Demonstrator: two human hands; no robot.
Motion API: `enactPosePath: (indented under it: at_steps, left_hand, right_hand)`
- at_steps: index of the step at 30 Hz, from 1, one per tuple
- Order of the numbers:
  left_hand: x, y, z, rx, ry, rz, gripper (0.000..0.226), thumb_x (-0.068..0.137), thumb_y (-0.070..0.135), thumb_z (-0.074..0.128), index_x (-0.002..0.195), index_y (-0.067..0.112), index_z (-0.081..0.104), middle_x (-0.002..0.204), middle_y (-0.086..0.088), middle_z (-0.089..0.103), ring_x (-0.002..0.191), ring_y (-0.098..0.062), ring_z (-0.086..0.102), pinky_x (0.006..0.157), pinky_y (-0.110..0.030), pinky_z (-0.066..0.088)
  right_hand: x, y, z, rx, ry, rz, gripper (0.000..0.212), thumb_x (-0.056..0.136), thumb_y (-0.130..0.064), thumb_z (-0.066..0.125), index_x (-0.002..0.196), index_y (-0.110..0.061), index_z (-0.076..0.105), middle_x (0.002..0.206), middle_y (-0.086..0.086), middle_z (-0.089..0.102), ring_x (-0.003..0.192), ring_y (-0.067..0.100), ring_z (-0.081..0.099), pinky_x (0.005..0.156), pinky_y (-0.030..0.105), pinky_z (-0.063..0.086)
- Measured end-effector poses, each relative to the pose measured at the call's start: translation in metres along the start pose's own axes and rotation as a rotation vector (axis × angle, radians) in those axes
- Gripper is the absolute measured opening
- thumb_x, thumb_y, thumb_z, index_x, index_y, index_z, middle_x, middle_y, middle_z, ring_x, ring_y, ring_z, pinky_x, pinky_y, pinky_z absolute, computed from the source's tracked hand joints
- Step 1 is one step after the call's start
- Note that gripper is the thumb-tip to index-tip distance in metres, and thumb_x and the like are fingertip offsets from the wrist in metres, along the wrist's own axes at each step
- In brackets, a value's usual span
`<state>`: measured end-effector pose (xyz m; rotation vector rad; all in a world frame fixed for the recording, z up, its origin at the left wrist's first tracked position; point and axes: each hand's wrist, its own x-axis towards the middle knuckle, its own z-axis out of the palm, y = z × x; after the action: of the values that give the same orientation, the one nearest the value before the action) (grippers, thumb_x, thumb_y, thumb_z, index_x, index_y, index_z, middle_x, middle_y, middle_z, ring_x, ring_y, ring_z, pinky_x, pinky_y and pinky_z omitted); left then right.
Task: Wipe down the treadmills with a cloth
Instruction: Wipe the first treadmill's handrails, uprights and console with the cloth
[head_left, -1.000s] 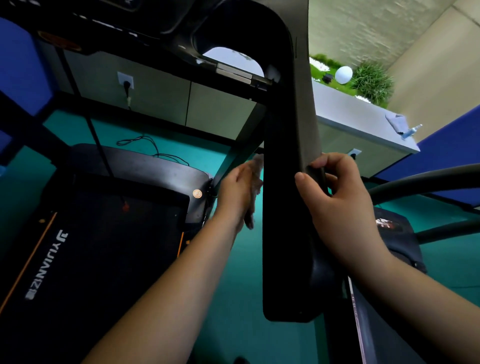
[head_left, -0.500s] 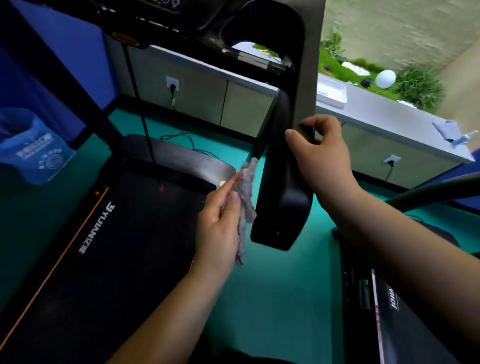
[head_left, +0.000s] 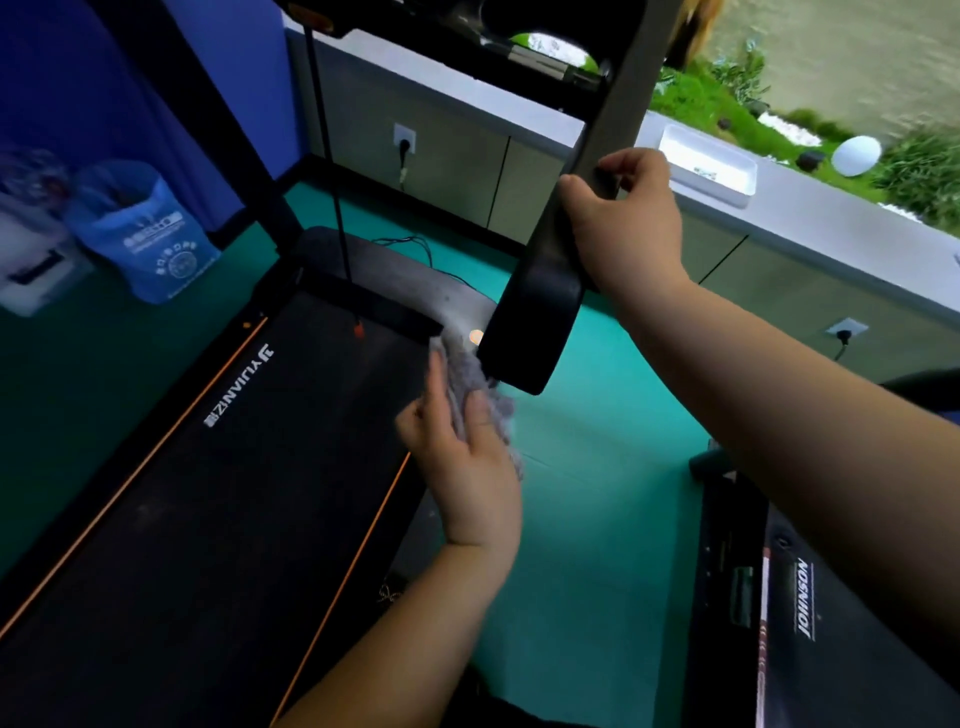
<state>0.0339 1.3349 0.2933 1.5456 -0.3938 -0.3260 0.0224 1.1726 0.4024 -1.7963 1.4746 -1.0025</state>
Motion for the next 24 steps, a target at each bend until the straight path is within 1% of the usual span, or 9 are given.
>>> enactPosePath:
  at_steps: [2, 5, 8, 10, 13, 16, 18, 21, 24]
  left_hand:
    - [-0.009, 0.015, 0.0, -0.053, 0.009, 0.02, 0.049, 0.093, 0.008, 0.054, 0.14, 0.014, 0.043, 0.112, 0.015, 0.035, 0.103, 0.014, 0.046, 0.092, -0.006, 0.037]
    - [-0.009, 0.032, 0.011, -0.006, -0.025, 0.201, 0.056, 0.087, 0.004, 0.062, 0.14, 0.007, 0.043, 0.111, 0.009, 0.036, 0.104, 0.018, 0.042, 0.092, 0.0, 0.032]
    - [0.0, 0.019, 0.017, 0.047, -0.06, 0.215, 0.062, 0.086, 0.003, 0.062, 0.142, 0.01, 0.038, 0.11, -0.002, 0.036, 0.104, 0.016, 0.041, 0.095, -0.002, 0.031]
    - [0.006, 0.009, 0.009, 0.04, -0.096, 0.144, 0.056, 0.089, 0.006, 0.057, 0.141, 0.014, 0.041, 0.11, -0.003, 0.037, 0.101, 0.01, 0.046, 0.093, -0.002, 0.032]
    - [0.021, 0.005, -0.006, 0.084, -0.105, -0.116, 0.04, 0.095, 0.005, 0.048, 0.134, 0.014, 0.053, 0.11, -0.001, 0.047, 0.092, 0.003, 0.056, 0.081, 0.004, 0.033]
    - [0.052, 0.018, -0.016, 0.066, -0.102, -0.124, 0.032, 0.098, 0.011, 0.044, 0.125, 0.014, 0.061, 0.109, -0.002, 0.061, 0.099, -0.01, 0.061, 0.081, -0.006, 0.044]
    - [0.076, 0.036, -0.012, 0.024, -0.231, -0.123, 0.028, 0.1, 0.022, 0.043, 0.119, 0.017, 0.063, 0.109, -0.003, 0.063, 0.096, -0.007, 0.062, 0.082, -0.016, 0.048]
    - [0.101, 0.06, 0.004, 0.055, -0.56, -0.079, 0.025, 0.1, 0.024, 0.044, 0.111, 0.018, 0.066, 0.1, 0.005, 0.065, 0.089, -0.001, 0.061, 0.077, -0.016, 0.045]
    - [0.114, 0.059, 0.018, 0.087, -0.713, -0.195, 0.028, 0.1, 0.027, 0.045, 0.12, 0.018, 0.063, 0.103, 0.008, 0.065, 0.1, -0.007, 0.06, 0.089, -0.023, 0.045]
  right_hand:
    - [0.001, 0.001, 0.0, 0.003, -0.003, -0.011, 0.039, 0.084, -0.038, 0.064, 0.116, -0.019, 0.051, 0.118, -0.002, 0.054, 0.093, 0.006, 0.046, 0.058, -0.006, 0.03]
    - [0.003, 0.003, 0.0, -0.007, 0.005, -0.026, 0.038, 0.085, -0.038, 0.063, 0.115, -0.019, 0.05, 0.119, -0.001, 0.054, 0.092, 0.007, 0.045, 0.058, -0.008, 0.028]
    - [0.002, 0.004, 0.0, -0.01, 0.003, -0.035, 0.038, 0.085, -0.037, 0.063, 0.116, -0.018, 0.051, 0.119, 0.0, 0.054, 0.092, 0.006, 0.045, 0.057, -0.009, 0.026]
    - [0.002, 0.005, 0.0, -0.005, 0.0, -0.03, 0.038, 0.085, -0.036, 0.064, 0.116, -0.018, 0.052, 0.119, 0.0, 0.054, 0.092, 0.005, 0.045, 0.058, -0.01, 0.026]
    - [0.002, 0.005, 0.0, -0.004, 0.003, -0.022, 0.038, 0.083, -0.037, 0.065, 0.114, -0.019, 0.052, 0.12, 0.0, 0.054, 0.094, 0.005, 0.046, 0.062, -0.008, 0.027]
    - [0.002, 0.003, 0.001, -0.021, 0.013, -0.019, 0.037, 0.082, -0.036, 0.066, 0.113, -0.019, 0.053, 0.119, 0.001, 0.055, 0.095, 0.007, 0.046, 0.067, 0.005, 0.03]
    - [0.001, 0.001, 0.001, -0.024, 0.02, -0.012, 0.037, 0.081, -0.033, 0.067, 0.112, -0.018, 0.054, 0.118, 0.002, 0.054, 0.096, 0.007, 0.045, 0.075, 0.011, 0.029]
    - [0.001, -0.002, 0.002, -0.026, 0.036, -0.011, 0.036, 0.081, -0.029, 0.067, 0.111, -0.016, 0.054, 0.115, 0.002, 0.051, 0.1, 0.011, 0.045, 0.08, 0.014, 0.03]
    - [-0.001, -0.002, 0.005, -0.021, 0.063, -0.003, 0.035, 0.081, -0.028, 0.067, 0.11, -0.016, 0.053, 0.112, 0.0, 0.05, 0.099, 0.01, 0.045, 0.08, 0.013, 0.029]
